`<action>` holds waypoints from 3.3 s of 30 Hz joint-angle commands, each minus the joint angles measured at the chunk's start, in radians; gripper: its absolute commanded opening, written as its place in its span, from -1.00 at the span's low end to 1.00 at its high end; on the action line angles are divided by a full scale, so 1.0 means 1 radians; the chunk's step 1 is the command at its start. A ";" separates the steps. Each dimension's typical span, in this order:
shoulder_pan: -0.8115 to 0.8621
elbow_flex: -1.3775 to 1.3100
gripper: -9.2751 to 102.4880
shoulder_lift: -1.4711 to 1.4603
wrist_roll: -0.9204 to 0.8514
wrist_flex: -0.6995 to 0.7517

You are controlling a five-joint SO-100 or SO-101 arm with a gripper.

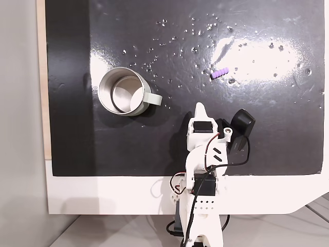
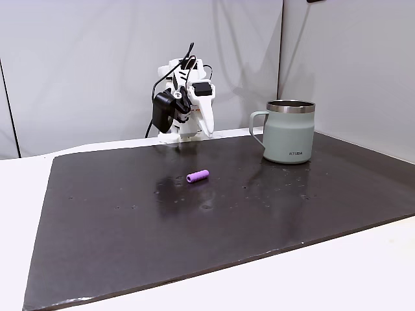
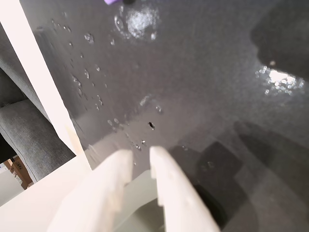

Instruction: Grasp a pengrip and put it in the cup.

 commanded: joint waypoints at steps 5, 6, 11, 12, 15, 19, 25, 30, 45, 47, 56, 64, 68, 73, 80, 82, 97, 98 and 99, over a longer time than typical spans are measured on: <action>-0.026 -0.006 -0.83 0.009 -0.008 -0.031; -0.026 -0.006 -0.83 0.009 -0.008 -0.031; -0.026 -0.015 -0.83 0.009 -0.011 -0.032; -0.025 -0.035 -0.83 0.009 -0.014 -0.026; -0.037 -0.158 -0.83 -0.009 -0.018 0.029; -0.048 -0.411 -0.83 -0.279 -0.006 0.057; -0.048 -0.776 -0.81 -0.601 -0.046 0.164; -0.015 -0.954 -0.75 -0.807 -0.161 0.244; 0.149 -1.278 -0.55 -1.333 -0.371 0.365; 0.156 -1.308 -0.53 -1.388 -0.379 0.368; 0.175 -1.411 -0.52 -1.608 -0.388 0.354; 0.193 -1.457 -0.52 -1.763 -0.394 0.311; 0.199 -1.494 -0.53 -1.832 -0.396 0.301; 0.201 -1.539 -0.62 -1.893 -0.402 0.295; 0.202 -1.566 -0.83 -1.933 -0.403 0.295; 0.206 -1.571 -0.83 -1.933 -0.403 0.298; 0.141 -1.605 -0.83 -1.548 -0.367 0.531; 0.127 -1.605 -0.83 -1.514 -0.364 0.548; 0.110 -1.605 -0.83 -1.480 -0.359 0.563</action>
